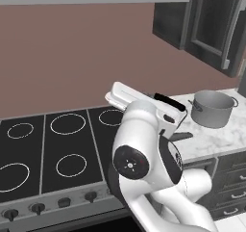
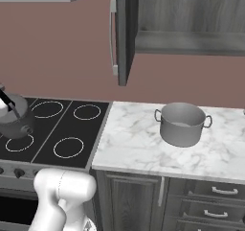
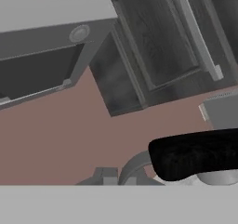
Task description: Pick the kettle from the cabinet and place it on a stove burner. Then pick the pot from the counter and place it on another stove burner. Finally, turn both burners on.
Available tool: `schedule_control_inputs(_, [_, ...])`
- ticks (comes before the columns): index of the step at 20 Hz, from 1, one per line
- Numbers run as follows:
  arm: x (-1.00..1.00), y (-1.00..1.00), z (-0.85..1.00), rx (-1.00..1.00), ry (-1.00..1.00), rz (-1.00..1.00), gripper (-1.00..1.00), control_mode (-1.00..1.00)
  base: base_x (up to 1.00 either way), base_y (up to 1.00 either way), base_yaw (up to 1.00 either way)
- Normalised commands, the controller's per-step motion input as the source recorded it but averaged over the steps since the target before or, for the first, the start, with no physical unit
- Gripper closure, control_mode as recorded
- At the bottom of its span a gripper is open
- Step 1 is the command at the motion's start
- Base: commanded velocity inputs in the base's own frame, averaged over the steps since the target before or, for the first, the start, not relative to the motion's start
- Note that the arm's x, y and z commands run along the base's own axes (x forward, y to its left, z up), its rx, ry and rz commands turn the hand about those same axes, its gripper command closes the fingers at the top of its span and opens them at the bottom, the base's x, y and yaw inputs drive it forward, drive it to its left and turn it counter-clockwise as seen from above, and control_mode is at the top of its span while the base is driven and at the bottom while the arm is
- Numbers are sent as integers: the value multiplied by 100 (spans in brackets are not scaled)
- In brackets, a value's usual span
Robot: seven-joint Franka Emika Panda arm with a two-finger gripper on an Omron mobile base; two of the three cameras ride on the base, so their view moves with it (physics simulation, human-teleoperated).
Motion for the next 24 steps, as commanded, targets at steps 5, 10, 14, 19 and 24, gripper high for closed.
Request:
schedule_control_inputs(5, [12, 8, 0, 0, 0, 0, 100, -100, 0, 0, 0])
schedule_control_inputs(10, [55, 0, 0, 0, 0, 0, 100, -100, 0, 0, 0])
schedule_control_inputs(14, [55, 0, 0, 1, 0, 0, 100, -100, 0, 0, 0])
schedule_control_inputs(19, [57, 0, 0, 2, 0, 0, 100, -100, 0, 0, 0])
schedule_control_inputs(24, [57, 0, 0, 1, 0, 0, 100, -100, 0, 0, 0])
